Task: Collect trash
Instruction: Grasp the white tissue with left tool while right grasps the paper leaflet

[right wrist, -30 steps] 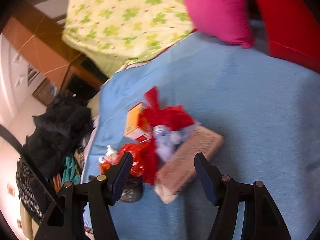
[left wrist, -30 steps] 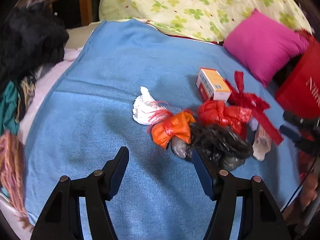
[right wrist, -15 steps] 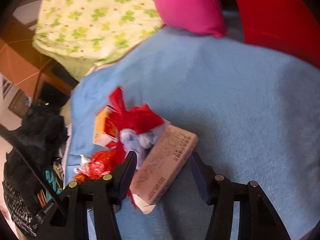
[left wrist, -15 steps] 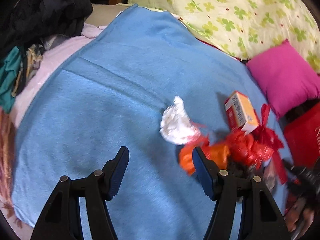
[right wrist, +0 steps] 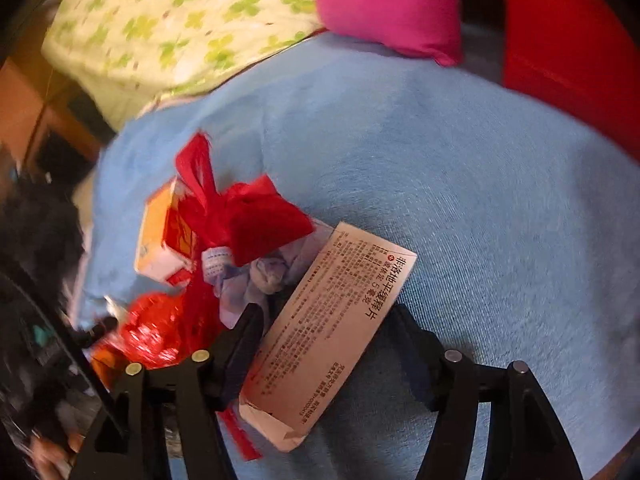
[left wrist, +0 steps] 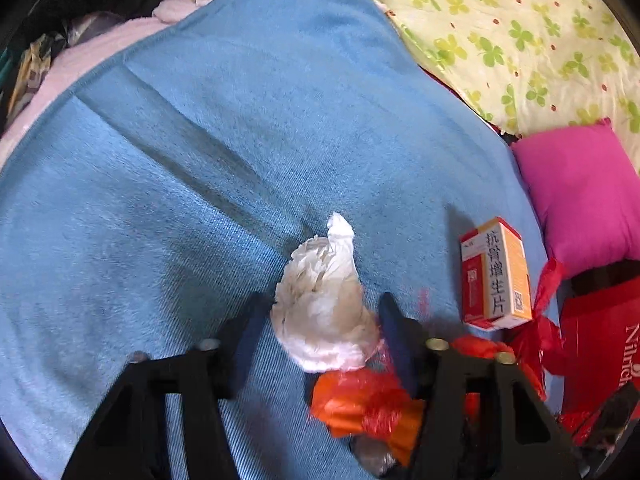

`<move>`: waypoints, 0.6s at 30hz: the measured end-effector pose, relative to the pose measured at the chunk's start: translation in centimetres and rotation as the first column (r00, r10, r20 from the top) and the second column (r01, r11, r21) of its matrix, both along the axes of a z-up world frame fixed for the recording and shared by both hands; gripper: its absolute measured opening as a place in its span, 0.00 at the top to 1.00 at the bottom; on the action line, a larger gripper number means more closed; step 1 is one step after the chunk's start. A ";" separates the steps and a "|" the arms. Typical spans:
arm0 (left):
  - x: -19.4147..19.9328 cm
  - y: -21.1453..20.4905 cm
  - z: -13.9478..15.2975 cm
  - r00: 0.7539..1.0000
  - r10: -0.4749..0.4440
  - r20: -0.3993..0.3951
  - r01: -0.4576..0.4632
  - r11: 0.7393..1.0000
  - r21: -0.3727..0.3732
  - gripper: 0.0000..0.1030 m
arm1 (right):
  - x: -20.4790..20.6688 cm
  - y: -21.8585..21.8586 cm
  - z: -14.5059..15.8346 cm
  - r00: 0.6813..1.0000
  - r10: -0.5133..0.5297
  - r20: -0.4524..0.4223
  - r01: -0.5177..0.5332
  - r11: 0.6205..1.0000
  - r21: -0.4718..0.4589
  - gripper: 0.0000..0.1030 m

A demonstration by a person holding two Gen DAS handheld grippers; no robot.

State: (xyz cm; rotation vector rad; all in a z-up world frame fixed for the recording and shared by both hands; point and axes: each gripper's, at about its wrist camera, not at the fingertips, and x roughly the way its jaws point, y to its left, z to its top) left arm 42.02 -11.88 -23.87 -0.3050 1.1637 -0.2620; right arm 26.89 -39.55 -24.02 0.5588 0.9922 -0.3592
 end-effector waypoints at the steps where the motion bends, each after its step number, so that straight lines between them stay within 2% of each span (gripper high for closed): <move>1: 0.1 -0.1 0.0 1.000 -0.002 -0.002 0.002 1.000 -0.002 0.58 | 0.0 0.1 0.0 1.000 0.009 0.000 -0.009 1.000 -0.012 0.33; 4: -0.1 -0.4 0.2 1.000 -0.013 0.005 0.013 1.000 0.008 0.68 | 0.0 -0.2 0.1 1.000 0.023 0.003 -0.023 1.000 -0.020 0.39; 7: -0.4 -0.6 0.8 0.999 -0.033 0.014 0.033 0.999 0.000 0.71 | -0.7 -0.5 0.2 0.999 0.030 0.016 -0.030 1.000 -0.001 0.46; 11: -1.8 -0.7 3.5 0.992 -0.077 0.098 0.074 0.997 0.034 0.72 | -2.3 -1.9 0.8 0.998 0.030 0.046 -0.032 0.999 0.037 0.54; 15: -3.6 0.6 6.4 0.980 -0.093 0.175 0.093 0.996 0.009 0.72 | -4.3 -3.2 2.4 0.994 0.018 0.106 -0.023 0.999 0.047 0.57; 18: -5.0 1.3 8.5 0.965 -0.100 0.242 0.107 0.994 -0.013 0.72 | -5.9 -3.5 4.0 0.988 0.021 0.151 -0.024 1.000 0.019 0.58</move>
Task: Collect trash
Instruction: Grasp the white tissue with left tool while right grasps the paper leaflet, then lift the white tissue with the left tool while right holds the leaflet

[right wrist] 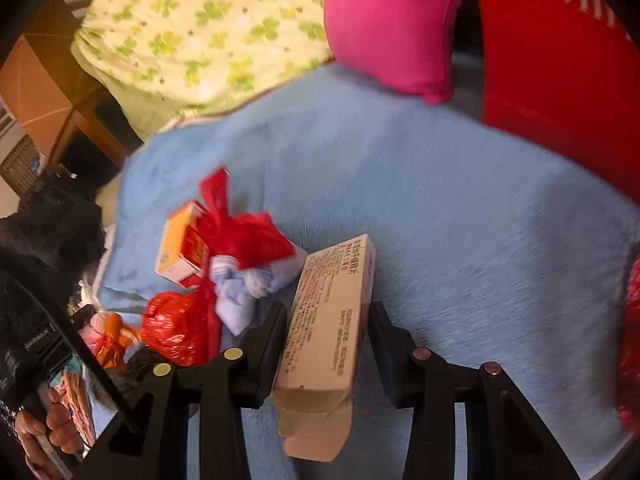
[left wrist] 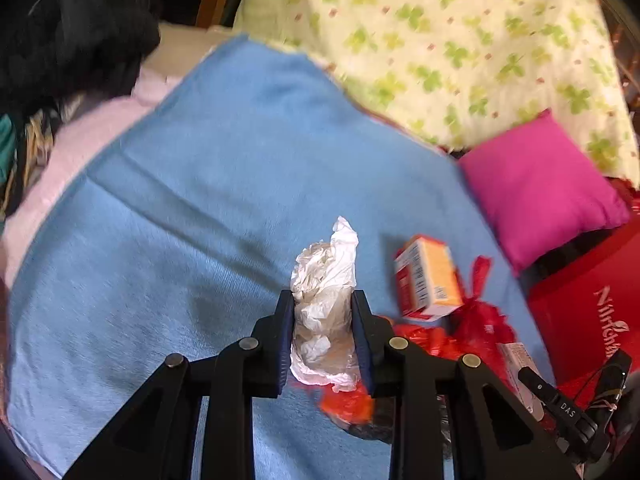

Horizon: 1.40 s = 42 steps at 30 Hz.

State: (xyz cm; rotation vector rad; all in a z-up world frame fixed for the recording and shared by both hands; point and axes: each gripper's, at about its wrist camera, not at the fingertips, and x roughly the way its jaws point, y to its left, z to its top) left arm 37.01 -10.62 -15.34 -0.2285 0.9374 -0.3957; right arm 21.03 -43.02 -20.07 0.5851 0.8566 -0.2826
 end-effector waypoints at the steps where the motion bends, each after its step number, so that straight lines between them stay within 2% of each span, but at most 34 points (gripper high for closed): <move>1: -0.4 0.1 0.6 1.000 -0.006 0.017 0.007 1.000 -0.012 0.72 | -0.6 -0.3 0.5 1.000 0.000 0.012 0.000 1.000 -0.004 0.58; 4: -2.0 0.1 2.5 0.997 -0.037 0.066 0.041 0.998 -0.054 0.72 | -2.0 0.1 1.6 0.999 -0.001 0.051 0.001 1.000 0.008 0.58; 9: -4.5 -3.1 5.2 0.979 -0.136 0.151 0.146 0.988 -0.058 0.72 | -4.8 0.5 5.0 0.987 0.000 0.159 0.002 1.000 -0.017 0.58; 16: -8.4 -6.8 8.4 0.939 -0.254 0.232 0.279 0.957 -0.079 0.72 | -8.4 -0.8 7.9 0.959 -0.040 0.282 0.048 0.999 -0.022 0.58; 20: -10.6 -9.0 9.6 0.909 -0.316 0.273 0.349 0.933 -0.082 0.72 | -10.6 -1.7 9.6 0.938 -0.064 0.340 0.091 0.994 -0.065 0.58; 28: -14.0 -13.9 10.0 0.850 -0.423 0.313 0.460 0.887 -0.050 0.71 | -14.9 -3.8 11.5 0.911 -0.106 0.398 0.171 0.977 -0.131 0.58; 30: -13.8 -14.9 9.0 0.855 -0.430 0.292 0.455 0.890 -0.023 0.71 | -15.5 -4.3 11.5 0.908 -0.111 0.403 0.179 0.975 -0.134 0.58; 34: -11.9 -16.0 4.8 0.897 -0.402 0.184 0.403 0.915 0.034 0.71 | -15.5 -4.8 11.0 0.914 -0.116 0.390 0.177 0.977 -0.123 0.58; 37: -10.1 -15.5 1.9 0.924 -0.370 0.099 0.366 0.929 0.061 0.70 | -14.7 -4.0 10.6 0.924 -0.081 0.375 0.140 0.981 -0.134 0.58; 39: -9.0 -14.8 0.8 0.935 -0.348 0.061 0.344 0.936 0.075 0.70 | -14.0 -3.0 10.6 0.928 -0.046 0.369 0.110 0.982 -0.155 0.58; 42: -8.0 -13.3 0.4 0.950 -0.309 0.044 0.305 0.949 0.084 0.69 | -13.2 -1.5 10.6 0.930 -0.008 0.367 0.074 0.983 -0.166 0.58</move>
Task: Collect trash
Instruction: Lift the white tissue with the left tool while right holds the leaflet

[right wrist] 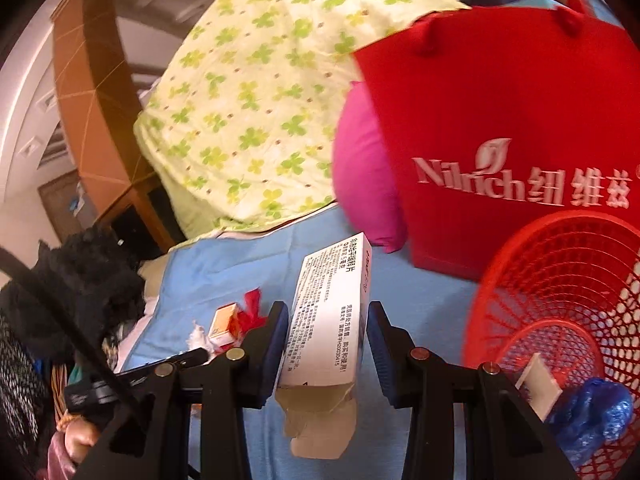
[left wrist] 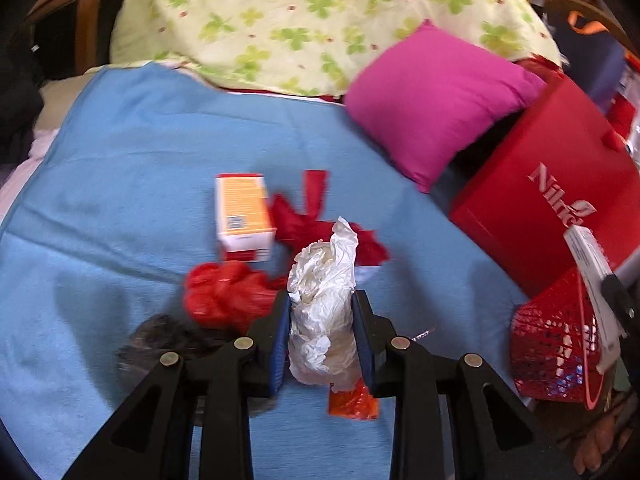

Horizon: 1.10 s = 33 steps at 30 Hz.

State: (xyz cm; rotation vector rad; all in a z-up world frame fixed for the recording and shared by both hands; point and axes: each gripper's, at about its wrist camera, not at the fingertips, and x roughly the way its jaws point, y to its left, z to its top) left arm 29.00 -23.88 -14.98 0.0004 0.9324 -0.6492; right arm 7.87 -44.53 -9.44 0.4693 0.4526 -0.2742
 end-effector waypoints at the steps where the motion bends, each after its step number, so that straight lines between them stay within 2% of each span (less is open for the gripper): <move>1: 0.2 0.5 0.1 1.000 0.008 -0.001 -0.008 1.000 -0.002 0.67 | 0.3 0.3 -0.1 1.000 0.006 -0.001 -0.006 1.000 0.000 0.58; 3: 0.5 1.6 0.2 1.000 0.023 -0.009 -0.023 1.000 -0.004 0.62 | 1.0 1.1 -0.3 1.000 0.023 -0.010 -0.023 1.000 0.001 0.58; 8: 0.9 3.5 -0.3 0.998 0.047 -0.048 -0.048 0.999 -0.018 0.59 | 2.1 2.5 -0.8 0.998 0.052 -0.023 -0.052 0.999 0.003 0.58; 16: 1.4 4.2 -0.6 0.997 0.036 -0.063 -0.037 0.999 -0.026 0.59 | 3.1 4.2 -1.3 0.997 0.075 -0.030 -0.075 0.997 0.013 0.58; 21: 2.0 3.4 -2.1 0.995 0.033 -0.091 -0.032 0.999 0.014 0.59 | 3.4 4.5 -1.4 0.996 0.076 -0.035 -0.076 0.997 0.017 0.58; 23: 1.9 3.3 -2.5 0.995 0.026 -0.096 -0.024 0.999 0.021 0.64 | 3.5 4.4 -1.4 0.997 0.073 -0.036 -0.072 0.997 0.019 0.58; 24: 1.7 3.1 -2.5 0.996 0.015 -0.089 -0.013 1.000 0.026 0.74 | 3.5 4.3 -1.4 0.997 0.068 -0.034 -0.067 0.998 0.017 0.58; 25: 1.5 3.0 -2.4 0.997 0.006 -0.081 -0.004 0.999 0.032 0.76 | 3.4 4.4 -1.4 0.997 0.064 -0.033 -0.064 0.998 0.014 0.58; 28: 0.7 3.1 -1.4 1.000 -0.011 -0.029 0.013 0.999 0.041 0.79 | 3.4 4.2 -1.3 0.998 0.058 -0.027 -0.057 0.998 0.018 0.58; 33: 0.1 4.2 1.4 1.000 -0.022 0.020 0.023 0.998 -0.053 0.80 | 3.4 4.1 -1.2 0.998 0.057 -0.023 -0.057 0.998 0.021 0.58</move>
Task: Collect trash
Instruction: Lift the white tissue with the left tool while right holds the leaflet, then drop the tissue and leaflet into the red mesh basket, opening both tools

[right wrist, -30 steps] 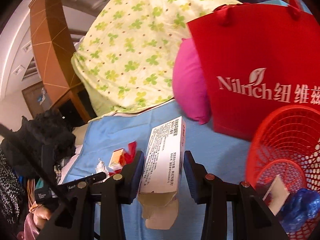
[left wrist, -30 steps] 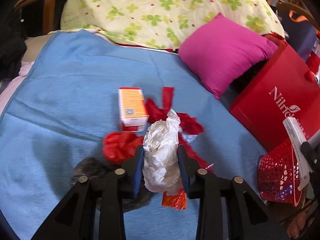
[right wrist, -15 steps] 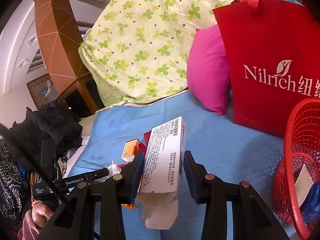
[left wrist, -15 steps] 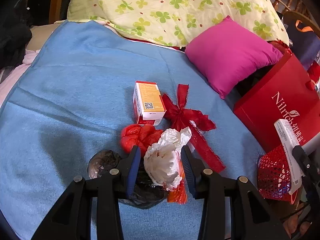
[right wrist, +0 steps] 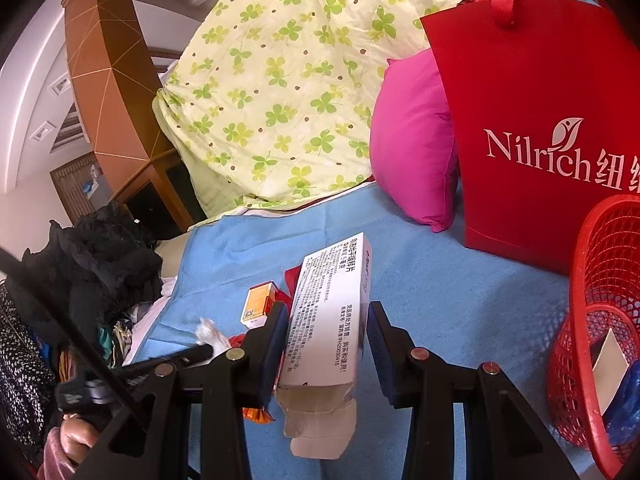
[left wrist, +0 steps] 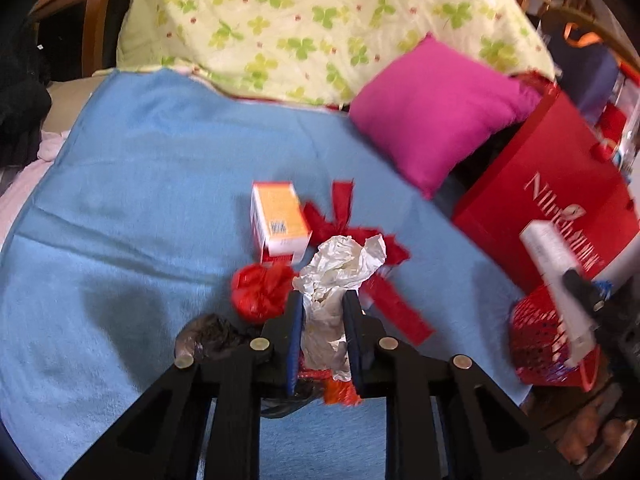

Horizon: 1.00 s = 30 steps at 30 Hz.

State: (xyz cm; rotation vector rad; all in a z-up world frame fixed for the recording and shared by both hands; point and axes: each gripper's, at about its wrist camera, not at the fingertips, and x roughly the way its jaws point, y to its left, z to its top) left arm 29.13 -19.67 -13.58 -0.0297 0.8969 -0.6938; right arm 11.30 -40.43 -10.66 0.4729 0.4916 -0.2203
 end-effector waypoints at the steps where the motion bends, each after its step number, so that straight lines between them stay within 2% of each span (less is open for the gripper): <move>1: 0.1 0.2 0.4 1.000 -0.003 0.001 0.003 1.000 -0.019 0.80 | 0.0 0.0 0.0 1.000 0.000 0.001 0.000 1.000 -0.001 0.58; 9: -0.4 1.1 2.4 1.000 -0.019 0.022 0.021 0.993 -0.114 0.79 | -0.6 0.1 0.4 0.999 -0.004 0.038 0.004 1.000 -0.010 0.58; 14: -2.9 0.4 5.6 0.992 -0.061 0.108 0.078 0.983 -0.164 0.79 | -2.6 0.0 2.1 0.993 -0.031 0.114 0.039 0.997 -0.069 0.58; 18: -5.3 -1.3 7.7 0.979 -0.109 0.174 0.142 0.971 -0.191 0.79 | -5.3 -1.6 3.0 0.982 -0.093 0.165 0.106 0.992 -0.072 0.58; 20: -7.2 -2.9 8.6 0.967 -0.143 0.211 0.187 0.961 -0.205 0.79 | -6.8 -2.6 3.5 0.972 -0.141 0.188 0.157 0.985 -0.073 0.58; 25: -10.9 -9.2 9.8 0.936 -0.272 0.222 0.322 0.916 -0.241 0.79 | -11.3 -5.7 4.0 0.937 -0.262 0.231 0.282 0.957 -0.060 0.58; 28: -12.9 -14.5 9.6 0.911 -0.361 0.200 0.401 0.887 -0.229 0.79 | -14.4 -8.5 3.7 0.904 -0.351 0.243 0.367 0.930 -0.021 0.57; 30: -14.2 -17.8 9.1 0.894 -0.409 0.184 0.442 0.872 -0.209 0.79 | -16.4 -11.2 3.0 0.875 -0.420 0.241 0.421 0.906 0.050 0.55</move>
